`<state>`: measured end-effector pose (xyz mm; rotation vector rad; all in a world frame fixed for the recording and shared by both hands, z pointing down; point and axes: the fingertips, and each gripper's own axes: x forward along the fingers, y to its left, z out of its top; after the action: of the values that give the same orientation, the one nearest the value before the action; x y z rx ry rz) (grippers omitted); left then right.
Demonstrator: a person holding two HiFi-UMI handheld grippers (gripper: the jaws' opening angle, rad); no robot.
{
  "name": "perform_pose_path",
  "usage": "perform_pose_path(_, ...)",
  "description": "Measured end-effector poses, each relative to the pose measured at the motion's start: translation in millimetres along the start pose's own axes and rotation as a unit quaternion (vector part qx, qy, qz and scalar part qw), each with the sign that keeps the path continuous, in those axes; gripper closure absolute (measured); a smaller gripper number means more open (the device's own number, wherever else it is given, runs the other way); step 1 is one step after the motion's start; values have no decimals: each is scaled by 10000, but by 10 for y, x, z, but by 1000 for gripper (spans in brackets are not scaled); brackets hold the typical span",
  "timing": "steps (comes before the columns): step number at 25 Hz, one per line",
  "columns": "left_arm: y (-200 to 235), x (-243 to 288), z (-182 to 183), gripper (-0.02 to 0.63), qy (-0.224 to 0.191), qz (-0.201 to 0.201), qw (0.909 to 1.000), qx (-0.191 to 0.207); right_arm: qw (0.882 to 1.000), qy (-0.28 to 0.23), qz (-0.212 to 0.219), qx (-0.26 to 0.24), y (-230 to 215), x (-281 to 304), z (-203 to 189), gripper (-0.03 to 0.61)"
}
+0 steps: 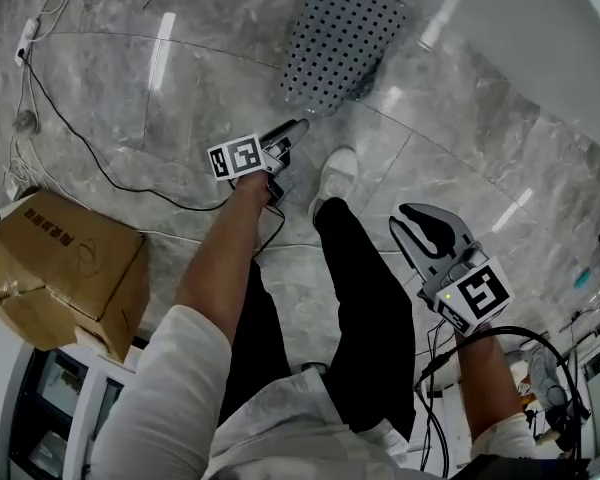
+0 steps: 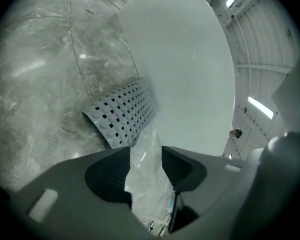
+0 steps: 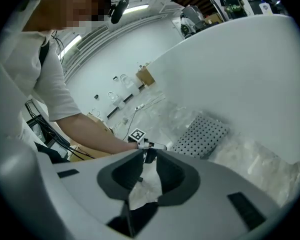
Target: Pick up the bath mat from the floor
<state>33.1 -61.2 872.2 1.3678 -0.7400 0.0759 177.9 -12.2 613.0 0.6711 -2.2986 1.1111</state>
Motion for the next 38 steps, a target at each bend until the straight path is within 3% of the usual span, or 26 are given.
perform_pose_path(10, 890, 466, 270, 408, -385, 106, 9985, -369, 9998, 119, 61, 168, -230, 376, -317, 500)
perform_pose_path(17, 1003, 691, 452, 410, -922, -192, 9908, -976, 9994, 240, 66, 219, -245, 489, -489, 499)
perform_pose_path(19, 939, 732, 509, 414, -992, -355, 9896, -978, 9996, 224, 35, 194, -260, 498, -460, 499)
perform_pose_path(21, 833, 745, 527, 510, -981, -475, 9902, -873, 9997, 196, -8, 175, -269, 481, -425, 499)
perform_pose_path(23, 678, 733, 515, 560, -1008, -637, 9897, -793, 9997, 128, -73, 217, -267, 417, -404, 500)
perform_pose_path(30, 19, 685, 542, 591, -1114, -1127, 9849, -695, 9996, -12, -198, 222, -124, 184, -295, 512)
perform_pose_path(38, -702, 431, 677, 595, -1095, -1308, 9845, -412, 9980, -264, -473, 324, 143, -103, 42, 537)
